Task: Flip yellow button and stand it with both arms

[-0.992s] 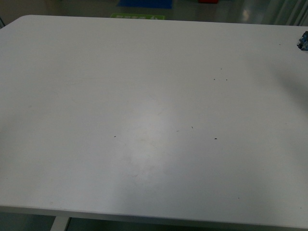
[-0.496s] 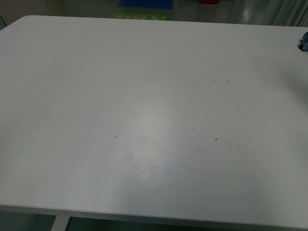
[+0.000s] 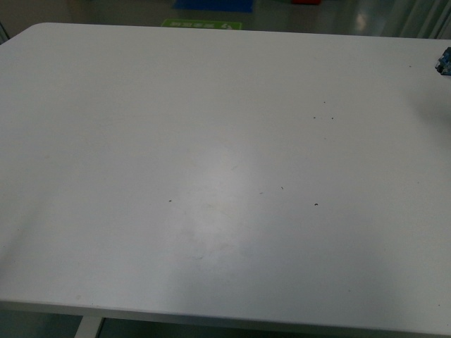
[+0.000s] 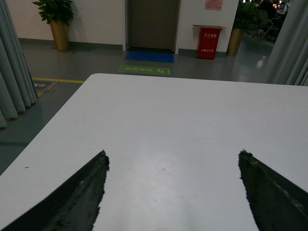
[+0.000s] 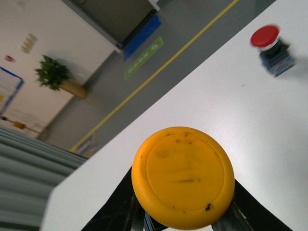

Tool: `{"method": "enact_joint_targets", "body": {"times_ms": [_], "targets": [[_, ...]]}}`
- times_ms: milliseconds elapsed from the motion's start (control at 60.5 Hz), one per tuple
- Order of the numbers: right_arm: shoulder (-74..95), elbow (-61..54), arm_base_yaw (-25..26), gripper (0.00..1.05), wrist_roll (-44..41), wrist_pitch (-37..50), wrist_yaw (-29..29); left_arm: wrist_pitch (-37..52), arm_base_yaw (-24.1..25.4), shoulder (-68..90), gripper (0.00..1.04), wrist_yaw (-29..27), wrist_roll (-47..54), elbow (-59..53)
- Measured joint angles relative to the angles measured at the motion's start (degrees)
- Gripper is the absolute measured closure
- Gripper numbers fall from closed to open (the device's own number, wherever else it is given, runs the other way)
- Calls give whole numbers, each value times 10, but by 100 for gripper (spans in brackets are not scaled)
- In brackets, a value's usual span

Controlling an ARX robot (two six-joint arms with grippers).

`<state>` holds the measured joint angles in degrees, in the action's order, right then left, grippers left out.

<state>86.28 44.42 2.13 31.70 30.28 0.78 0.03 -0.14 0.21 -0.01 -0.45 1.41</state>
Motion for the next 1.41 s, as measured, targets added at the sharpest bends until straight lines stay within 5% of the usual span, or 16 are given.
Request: {"method": "enact_joint_targets", "body": {"times_ms": [99,529,1406], "targets": [[43,22,9,77,-96,34,18,0,0,0,5,0,0,0],[182,138,41,77,-329,20,63,0,0,0,7,0,1,0],[275,134,75,77,-312,9,85,0,0,0,7,0,1,0]]}}
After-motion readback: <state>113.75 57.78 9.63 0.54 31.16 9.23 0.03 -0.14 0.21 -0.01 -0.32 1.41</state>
